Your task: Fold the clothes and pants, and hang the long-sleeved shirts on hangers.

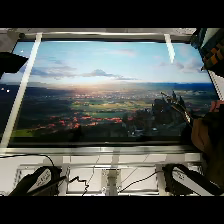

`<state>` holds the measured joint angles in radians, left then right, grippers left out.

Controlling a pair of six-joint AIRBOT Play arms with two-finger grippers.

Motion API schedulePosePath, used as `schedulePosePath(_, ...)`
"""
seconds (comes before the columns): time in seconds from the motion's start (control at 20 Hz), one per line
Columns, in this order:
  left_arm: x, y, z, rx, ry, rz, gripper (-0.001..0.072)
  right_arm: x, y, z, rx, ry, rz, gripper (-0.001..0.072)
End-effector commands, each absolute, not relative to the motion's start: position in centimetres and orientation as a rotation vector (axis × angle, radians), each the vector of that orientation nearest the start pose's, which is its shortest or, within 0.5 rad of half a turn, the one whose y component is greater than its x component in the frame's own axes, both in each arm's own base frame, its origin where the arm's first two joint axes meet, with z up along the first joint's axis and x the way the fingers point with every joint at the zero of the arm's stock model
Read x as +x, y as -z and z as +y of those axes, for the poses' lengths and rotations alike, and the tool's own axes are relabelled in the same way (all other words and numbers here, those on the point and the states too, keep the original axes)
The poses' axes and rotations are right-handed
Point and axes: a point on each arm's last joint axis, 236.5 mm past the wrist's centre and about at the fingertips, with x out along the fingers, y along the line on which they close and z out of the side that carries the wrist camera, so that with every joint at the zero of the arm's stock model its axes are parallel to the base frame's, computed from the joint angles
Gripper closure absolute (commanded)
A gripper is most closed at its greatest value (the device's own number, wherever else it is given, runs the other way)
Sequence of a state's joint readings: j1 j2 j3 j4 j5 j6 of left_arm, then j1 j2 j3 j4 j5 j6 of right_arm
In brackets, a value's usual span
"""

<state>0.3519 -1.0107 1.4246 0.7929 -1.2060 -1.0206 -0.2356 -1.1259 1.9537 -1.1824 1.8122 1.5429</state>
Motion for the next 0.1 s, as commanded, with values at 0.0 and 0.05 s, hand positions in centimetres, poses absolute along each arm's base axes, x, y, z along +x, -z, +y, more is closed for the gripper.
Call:
schedulePosePath(0.0, 39.10, -27.27, -2.13, -0.136, 0.406, 0.533, 0.0684, 30.80, -30.57, -0.36, -0.025, -0.015, 0.897, 0.0704)
schedulePosePath(0.05, 39.10, -27.27, -2.11, -0.136, 0.405, 0.533, 0.0683, 30.88, -30.89, -1.10, -0.035, 0.018, 0.881, 0.0703)
